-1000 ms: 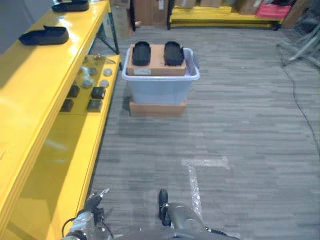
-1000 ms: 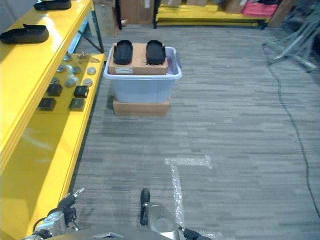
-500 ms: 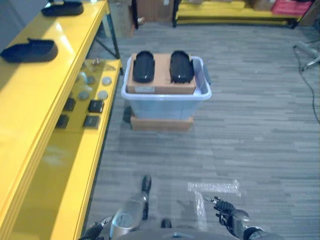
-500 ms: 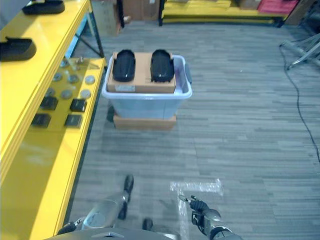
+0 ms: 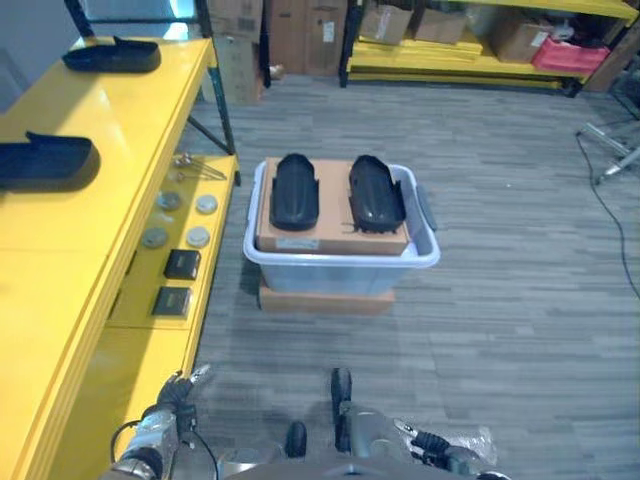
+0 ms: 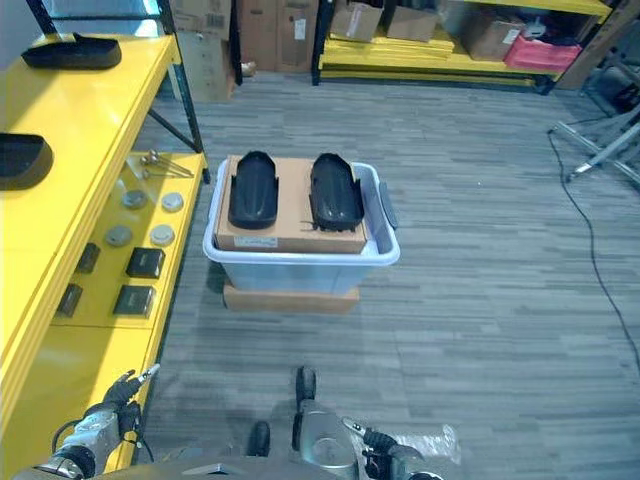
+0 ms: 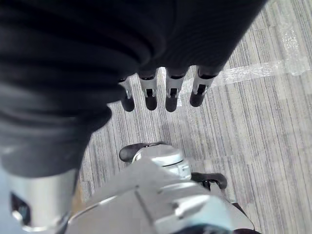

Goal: Move parts from the plastic box to the shelf.

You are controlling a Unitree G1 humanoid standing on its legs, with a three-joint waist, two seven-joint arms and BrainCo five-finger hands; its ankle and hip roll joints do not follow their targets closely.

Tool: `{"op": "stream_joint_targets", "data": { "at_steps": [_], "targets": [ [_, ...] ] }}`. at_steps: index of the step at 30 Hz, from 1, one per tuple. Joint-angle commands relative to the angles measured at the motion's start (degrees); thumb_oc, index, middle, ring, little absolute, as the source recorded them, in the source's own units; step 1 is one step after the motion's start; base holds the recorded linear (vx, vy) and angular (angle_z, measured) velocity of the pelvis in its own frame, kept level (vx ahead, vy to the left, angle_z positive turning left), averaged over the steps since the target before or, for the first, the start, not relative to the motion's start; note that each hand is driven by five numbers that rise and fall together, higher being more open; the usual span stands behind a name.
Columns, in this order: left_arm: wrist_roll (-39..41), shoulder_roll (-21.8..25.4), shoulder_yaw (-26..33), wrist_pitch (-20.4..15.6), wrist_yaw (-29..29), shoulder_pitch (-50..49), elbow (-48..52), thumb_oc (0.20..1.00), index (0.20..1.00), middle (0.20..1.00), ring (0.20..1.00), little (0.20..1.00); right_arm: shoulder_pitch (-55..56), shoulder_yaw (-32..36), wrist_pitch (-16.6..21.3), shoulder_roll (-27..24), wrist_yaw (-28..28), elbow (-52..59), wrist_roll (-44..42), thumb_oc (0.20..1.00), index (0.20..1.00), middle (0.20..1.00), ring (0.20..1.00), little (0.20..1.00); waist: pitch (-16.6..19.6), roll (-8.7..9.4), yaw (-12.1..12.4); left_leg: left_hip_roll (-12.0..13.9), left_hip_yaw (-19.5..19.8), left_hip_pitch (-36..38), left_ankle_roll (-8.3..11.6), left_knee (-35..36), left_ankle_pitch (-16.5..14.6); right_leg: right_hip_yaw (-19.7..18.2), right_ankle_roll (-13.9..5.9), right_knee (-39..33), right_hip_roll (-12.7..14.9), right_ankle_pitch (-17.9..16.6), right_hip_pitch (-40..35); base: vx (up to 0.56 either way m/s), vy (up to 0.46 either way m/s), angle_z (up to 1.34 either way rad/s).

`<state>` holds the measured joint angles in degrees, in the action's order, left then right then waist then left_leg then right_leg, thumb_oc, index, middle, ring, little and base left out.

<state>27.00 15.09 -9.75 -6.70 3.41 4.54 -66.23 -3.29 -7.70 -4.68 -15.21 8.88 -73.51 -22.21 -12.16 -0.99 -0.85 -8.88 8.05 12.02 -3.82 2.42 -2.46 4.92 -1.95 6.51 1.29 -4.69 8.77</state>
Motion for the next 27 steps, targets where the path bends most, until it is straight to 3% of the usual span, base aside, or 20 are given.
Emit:
{"op": "stream_joint_targets", "data": {
  "at_steps": [1,2,4,6,10,11,13,16,19,21,23,26,27],
  "targets": [
    [0.5,-0.7,0.5,1.5,1.4,-1.0,0.4,1.000,1.000,1.000,1.000,1.000,-0.1,-0.4,0.6,-1.6,0.4,-0.8,-2.7,1.000,1.000,1.000,1.000,1.000,-1.3,1.81,1.4,6.0,-2.8,-6.1,0.31,-6.2,-3.2,-0.6,-2.16,-2.7,2.0,1.9,-6.4,0.17,-0.212,0.28],
    [0.4,-0.9,0.6,1.6,1.6,-1.2,0.2,1.000,1.000,1.000,1.000,1.000,0.0,-0.3,0.7,-1.6,0.4,-0.6,-2.6,1.000,1.000,1.000,1.000,1.000,-1.3,1.95,1.4,6.2,-3.2,-6.2,0.43,-6.8,-3.4,-0.4,-2.02,-2.8,2.0,2.0,-6.6,0.17,-0.231,0.15],
    [0.2,-1.7,0.9,0.7,1.7,-1.6,-0.6,1.000,1.000,1.000,1.000,1.000,0.1,-0.3,2.9,-2.1,0.2,0.9,-0.3,1.000,1.000,1.000,1.000,1.000,-1.8,2.89,1.6,6.7,-5.1,-9.8,1.35,-14.6,-2.3,0.1,-1.16,-3.4,2.3,2.4,-8.2,0.09,-0.161,0.13],
    [-0.8,-2.3,0.8,0.7,1.1,-1.5,-0.1,1.000,1.000,1.000,1.000,1.000,0.0,-1.0,6.1,-3.1,-1.4,2.8,0.2,1.000,1.000,1.000,1.000,1.000,-3.2,3.24,2.2,7.9,-7.3,-15.9,3.15,-22.0,1.6,1.0,-0.17,-5.2,2.3,2.7,-10.6,0.05,-0.106,0.23],
    [-4.6,-2.7,-0.5,1.9,-0.2,-1.9,0.1,1.000,1.000,1.000,1.000,1.000,-0.5,0.6,10.0,-4.8,-3.7,5.7,-4.6,1.000,1.000,1.000,1.000,1.000,-3.4,2.35,2.2,10.0,-12.9,-16.2,4.90,-11.9,2.4,3.8,-1.23,-6.7,2.9,3.2,-12.7,0.11,0.049,0.34],
    [-4.7,-2.7,-1.1,1.9,0.2,-2.5,-0.1,1.000,1.000,1.000,1.000,1.000,-0.6,0.8,10.7,-5.3,-4.3,7.6,-5.8,1.000,1.000,1.000,1.000,1.000,-3.7,1.82,2.5,10.4,-12.6,-17.9,5.77,-10.8,5.2,3.9,-1.14,-6.4,2.4,3.8,-13.3,0.12,0.127,0.45],
    [-4.5,-1.6,-1.6,2.0,0.3,-2.6,-0.8,1.000,1.000,1.000,1.000,1.000,-2.3,0.4,11.4,-6.5,-5.6,11.1,-6.6,1.000,1.000,1.000,1.000,1.000,-3.2,2.22,3.0,9.2,-10.6,-15.0,4.45,-6.1,3.7,3.8,-1.48,-5.8,2.6,4.4,-12.3,0.08,0.165,0.22],
    [-7.1,-0.7,-1.7,2.3,-0.3,-2.8,-0.4,1.000,1.000,1.000,1.000,1.000,-2.9,0.6,13.5,-7.8,-5.3,12.4,-7.0,1.000,1.000,1.000,1.000,1.000,-3.2,2.64,3.4,8.6,-10.1,-12.9,3.64,-5.5,2.6,4.9,-1.88,-3.2,2.7,5.2,-11.0,0.06,0.116,-0.56],
    [-10.2,0.9,-2.8,1.8,1.1,-3.3,-0.2,1.000,1.000,1.000,1.000,1.000,-2.2,1.0,14.8,-8.4,-5.4,15.7,-9.0,1.000,1.000,1.000,1.000,1.000,-3.5,2.74,3.0,8.8,-8.9,-11.9,2.33,-5.6,1.7,3.7,-1.92,1.6,2.7,6.8,-9.3,0.05,-0.003,-0.18],
    [-6.8,2.1,-3.0,1.5,2.7,-3.2,0.1,1.000,1.000,1.000,1.000,1.000,-1.7,1.1,15.5,-8.3,-6.1,17.8,-8.4,1.000,1.000,1.000,1.000,1.000,-3.5,2.60,2.7,9.2,-9.0,-11.0,1.98,-5.0,1.6,3.1,-2.93,2.5,4.4,6.0,-8.6,0.06,-0.089,0.03],
    [-0.1,3.6,-0.7,2.4,2.0,-2.8,0.9,1.000,1.000,1.000,1.000,1.000,-1.5,1.0,17.8,-7.8,-7.5,19.5,-4.4,1.000,1.000,1.000,1.000,1.000,-3.2,2.62,2.4,10.0,-10.3,-9.6,2.31,-4.1,1.0,2.9,-5.56,-1.7,8.0,1.5,-8.4,0.10,-0.230,-0.10],
    [0.8,4.2,0.5,2.9,1.5,-2.8,1.5,1.000,1.000,1.000,1.000,1.000,-1.5,0.7,19.0,-7.8,-8.4,20.5,-2.0,1.000,1.000,1.000,1.000,1.000,-3.3,2.39,2.2,10.9,-11.0,-8.5,2.64,-3.1,1.0,2.5,-6.28,-2.4,8.4,0.5,-8.0,0.05,-0.199,-0.24],
    [0.2,4.3,1.3,3.2,1.8,-2.8,2.2,1.000,1.000,1.000,1.000,1.000,-2.2,0.0,19.5,-8.3,-9.7,22.6,-1.6,1.000,1.000,1.000,1.000,1.000,-3.1,2.26,2.7,12.5,-12.4,-8.3,3.27,-1.6,1.9,3.9,-6.07,-2.9,8.0,1.3,-8.8,0.04,-0.310,0.01]
  ]
}}
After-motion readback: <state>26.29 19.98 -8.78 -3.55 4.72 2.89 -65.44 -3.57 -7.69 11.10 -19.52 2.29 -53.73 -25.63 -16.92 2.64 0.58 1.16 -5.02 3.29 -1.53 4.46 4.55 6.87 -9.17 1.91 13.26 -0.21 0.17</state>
